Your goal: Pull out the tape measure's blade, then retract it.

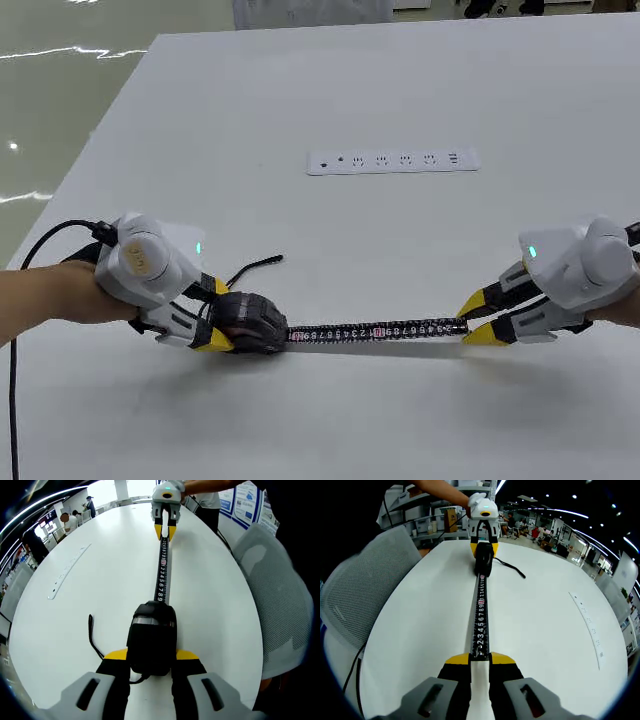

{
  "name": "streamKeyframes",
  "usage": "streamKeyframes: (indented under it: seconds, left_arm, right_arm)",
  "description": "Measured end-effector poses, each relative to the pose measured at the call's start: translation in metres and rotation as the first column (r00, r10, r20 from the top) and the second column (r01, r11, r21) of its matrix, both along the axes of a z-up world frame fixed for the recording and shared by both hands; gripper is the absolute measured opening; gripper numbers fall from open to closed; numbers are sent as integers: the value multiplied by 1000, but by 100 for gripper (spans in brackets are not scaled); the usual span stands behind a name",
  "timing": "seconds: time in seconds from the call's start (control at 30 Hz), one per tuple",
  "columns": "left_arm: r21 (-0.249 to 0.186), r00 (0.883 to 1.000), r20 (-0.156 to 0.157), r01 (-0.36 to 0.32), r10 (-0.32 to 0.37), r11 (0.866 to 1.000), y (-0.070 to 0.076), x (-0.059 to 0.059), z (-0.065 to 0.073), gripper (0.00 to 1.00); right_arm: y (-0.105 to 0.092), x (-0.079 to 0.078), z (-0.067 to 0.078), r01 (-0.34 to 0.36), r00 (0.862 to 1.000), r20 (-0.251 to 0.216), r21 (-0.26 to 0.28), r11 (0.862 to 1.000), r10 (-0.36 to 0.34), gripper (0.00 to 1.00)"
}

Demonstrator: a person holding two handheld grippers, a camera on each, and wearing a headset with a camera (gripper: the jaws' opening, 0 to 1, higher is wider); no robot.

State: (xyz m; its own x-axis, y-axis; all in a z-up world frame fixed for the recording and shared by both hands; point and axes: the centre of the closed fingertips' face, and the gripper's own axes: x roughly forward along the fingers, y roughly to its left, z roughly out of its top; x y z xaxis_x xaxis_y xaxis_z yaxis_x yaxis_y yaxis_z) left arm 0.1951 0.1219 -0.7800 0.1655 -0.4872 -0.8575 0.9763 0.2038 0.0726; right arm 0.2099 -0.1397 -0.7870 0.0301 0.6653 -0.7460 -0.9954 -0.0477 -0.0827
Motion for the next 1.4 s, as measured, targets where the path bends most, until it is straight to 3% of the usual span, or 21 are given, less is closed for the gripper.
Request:
streamKeyframes:
  seconds: [1.4]
  left_arm:
    - [6, 1000, 1, 1, -1, 1000, -3, -2, 2, 27]
  right_arm:
    - [-14, -1, 4, 9, 1000, -4, -8, 1000, -9, 11]
